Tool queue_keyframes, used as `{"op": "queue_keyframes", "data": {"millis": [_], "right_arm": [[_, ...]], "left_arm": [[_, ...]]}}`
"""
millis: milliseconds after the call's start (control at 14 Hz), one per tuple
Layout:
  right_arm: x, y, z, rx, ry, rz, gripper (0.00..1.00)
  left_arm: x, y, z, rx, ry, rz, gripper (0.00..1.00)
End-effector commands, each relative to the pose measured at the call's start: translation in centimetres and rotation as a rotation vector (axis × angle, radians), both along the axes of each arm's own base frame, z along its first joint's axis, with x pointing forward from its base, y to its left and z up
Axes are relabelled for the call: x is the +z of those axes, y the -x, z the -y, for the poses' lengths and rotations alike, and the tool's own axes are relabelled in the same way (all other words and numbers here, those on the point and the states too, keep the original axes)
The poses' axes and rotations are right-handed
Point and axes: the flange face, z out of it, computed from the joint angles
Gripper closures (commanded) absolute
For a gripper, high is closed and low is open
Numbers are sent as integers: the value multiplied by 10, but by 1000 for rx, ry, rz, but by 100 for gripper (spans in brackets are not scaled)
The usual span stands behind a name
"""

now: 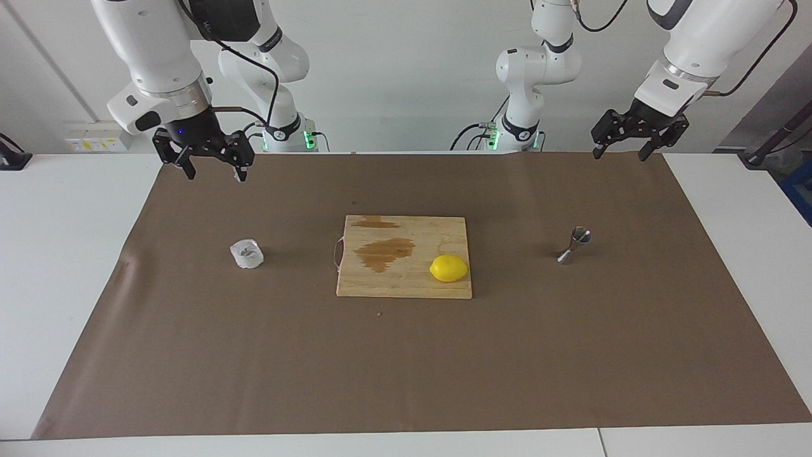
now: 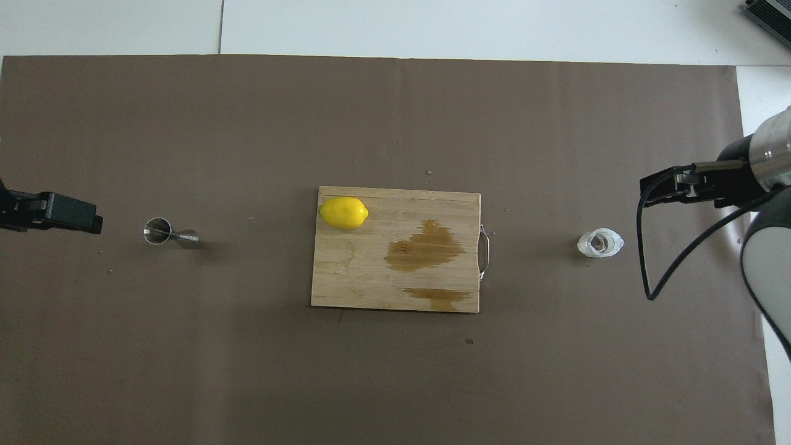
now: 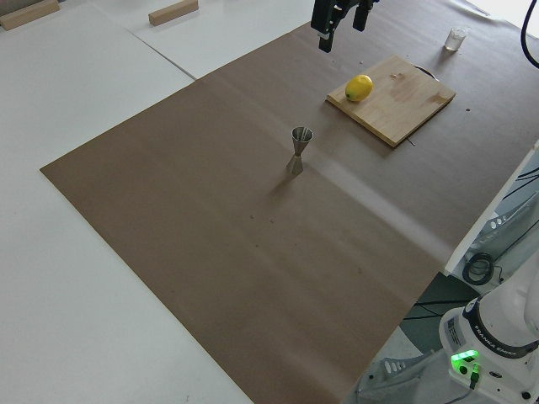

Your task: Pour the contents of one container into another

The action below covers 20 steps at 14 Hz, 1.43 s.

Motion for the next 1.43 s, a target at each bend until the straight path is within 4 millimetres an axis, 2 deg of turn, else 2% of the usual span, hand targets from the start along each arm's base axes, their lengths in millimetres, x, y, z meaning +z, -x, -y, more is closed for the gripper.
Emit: {"op": "queue_keyframes", "data": {"millis": [0, 501, 931, 1075, 1361], "right_arm": [[1, 6, 4, 13, -17, -5, 0], [1, 6, 4, 13, -17, -5, 0], [1, 6, 4, 13, -17, -5, 0], [1, 6, 4, 13, -17, -5, 0], [1, 6, 4, 13, -17, -5, 0]], "left_arm": [[2, 7, 1, -7, -17, 1, 0], [1, 8, -9, 22, -16, -9, 0], [1, 8, -8, 19, -16, -8, 0], [1, 9, 2, -1, -22, -12, 0], [2, 8, 4, -4, -21, 5, 0]]}}
